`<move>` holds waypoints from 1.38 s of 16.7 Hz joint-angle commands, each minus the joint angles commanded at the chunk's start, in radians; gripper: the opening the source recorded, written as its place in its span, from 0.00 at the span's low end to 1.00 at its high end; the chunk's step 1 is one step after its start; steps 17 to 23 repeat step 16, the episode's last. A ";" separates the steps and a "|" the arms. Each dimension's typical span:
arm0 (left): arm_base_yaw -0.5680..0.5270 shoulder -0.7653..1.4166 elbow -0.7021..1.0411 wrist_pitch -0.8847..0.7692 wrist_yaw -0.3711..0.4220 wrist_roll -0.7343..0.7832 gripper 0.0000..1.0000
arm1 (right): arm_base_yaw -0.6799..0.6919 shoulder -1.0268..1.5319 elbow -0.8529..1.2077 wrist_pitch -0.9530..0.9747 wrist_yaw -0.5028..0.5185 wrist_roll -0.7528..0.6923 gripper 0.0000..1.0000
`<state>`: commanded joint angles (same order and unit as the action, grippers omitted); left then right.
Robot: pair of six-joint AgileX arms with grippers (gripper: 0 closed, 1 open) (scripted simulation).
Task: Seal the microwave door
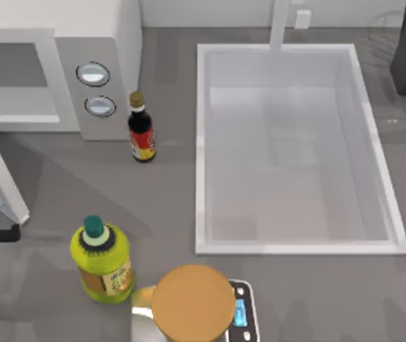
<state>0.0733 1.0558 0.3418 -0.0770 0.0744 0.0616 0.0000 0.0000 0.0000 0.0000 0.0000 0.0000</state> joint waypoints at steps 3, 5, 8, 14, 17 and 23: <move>0.002 0.020 0.016 0.008 0.003 0.000 0.00 | 0.000 0.000 0.000 0.000 0.000 0.000 1.00; -0.003 0.079 0.057 0.034 0.000 -0.003 0.00 | 0.000 0.000 0.000 0.000 0.000 0.000 1.00; -0.013 0.242 0.146 0.093 -0.006 -0.008 0.00 | 0.000 0.000 0.000 0.000 0.000 0.000 1.00; -0.036 0.503 0.297 0.203 -0.020 -0.020 0.00 | 0.000 0.000 0.000 0.000 0.000 0.000 1.00; -0.036 0.512 0.305 0.208 -0.020 -0.021 0.00 | 0.000 0.000 0.000 0.000 0.000 0.000 1.00; -0.036 0.512 0.305 0.208 -0.020 -0.021 0.00 | 0.000 0.000 0.000 0.000 0.000 0.000 1.00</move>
